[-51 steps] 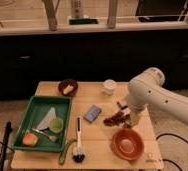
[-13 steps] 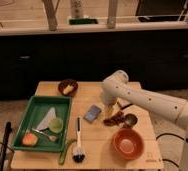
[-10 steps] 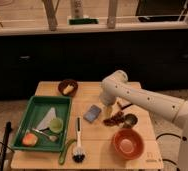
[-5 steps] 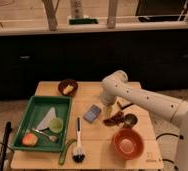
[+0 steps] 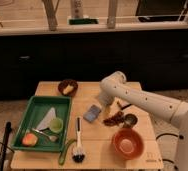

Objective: Place sponge in table surface

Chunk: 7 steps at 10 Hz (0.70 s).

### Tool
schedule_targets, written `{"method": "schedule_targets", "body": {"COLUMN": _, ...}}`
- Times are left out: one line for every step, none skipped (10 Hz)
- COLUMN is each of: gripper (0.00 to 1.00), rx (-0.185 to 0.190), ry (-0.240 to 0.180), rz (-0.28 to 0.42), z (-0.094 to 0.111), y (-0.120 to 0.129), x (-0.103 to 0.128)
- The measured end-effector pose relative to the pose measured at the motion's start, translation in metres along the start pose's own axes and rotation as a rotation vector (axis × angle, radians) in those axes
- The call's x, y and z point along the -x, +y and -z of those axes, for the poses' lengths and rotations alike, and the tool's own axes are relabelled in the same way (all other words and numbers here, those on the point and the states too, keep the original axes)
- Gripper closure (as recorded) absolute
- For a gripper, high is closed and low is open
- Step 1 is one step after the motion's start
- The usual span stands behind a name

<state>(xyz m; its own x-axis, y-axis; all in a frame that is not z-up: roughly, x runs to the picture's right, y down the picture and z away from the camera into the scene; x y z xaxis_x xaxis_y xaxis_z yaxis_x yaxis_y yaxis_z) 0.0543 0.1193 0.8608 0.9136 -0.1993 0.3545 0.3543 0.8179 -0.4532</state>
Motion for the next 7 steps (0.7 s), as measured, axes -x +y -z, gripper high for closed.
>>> {"method": "schedule_targets", "body": {"gripper": 0.20, "rx": -0.001, "ry": -0.009, "rz": 0.041, "z": -0.003, "y": -0.004, "x": 0.008}}
{"method": "schedule_targets", "body": {"gripper": 0.20, "rx": 0.000, "ry": -0.016, "rz": 0.076, "z": -0.006, "y": -0.009, "x": 0.015}}
{"method": "schedule_targets", "body": {"gripper": 0.20, "rx": 0.003, "ry": -0.018, "rz": 0.100, "z": -0.008, "y": -0.011, "x": 0.019}}
{"method": "schedule_targets", "body": {"gripper": 0.20, "rx": 0.006, "ry": -0.015, "rz": 0.122, "z": -0.009, "y": -0.012, "x": 0.021}}
{"method": "schedule_targets", "body": {"gripper": 0.20, "rx": 0.010, "ry": -0.015, "rz": 0.148, "z": -0.012, "y": -0.014, "x": 0.026}}
{"method": "schedule_targets", "body": {"gripper": 0.20, "rx": 0.016, "ry": -0.011, "rz": 0.174, "z": -0.016, "y": -0.015, "x": 0.030}}
{"method": "schedule_targets", "body": {"gripper": 0.20, "rx": 0.025, "ry": -0.005, "rz": 0.192, "z": -0.020, "y": -0.015, "x": 0.032}}
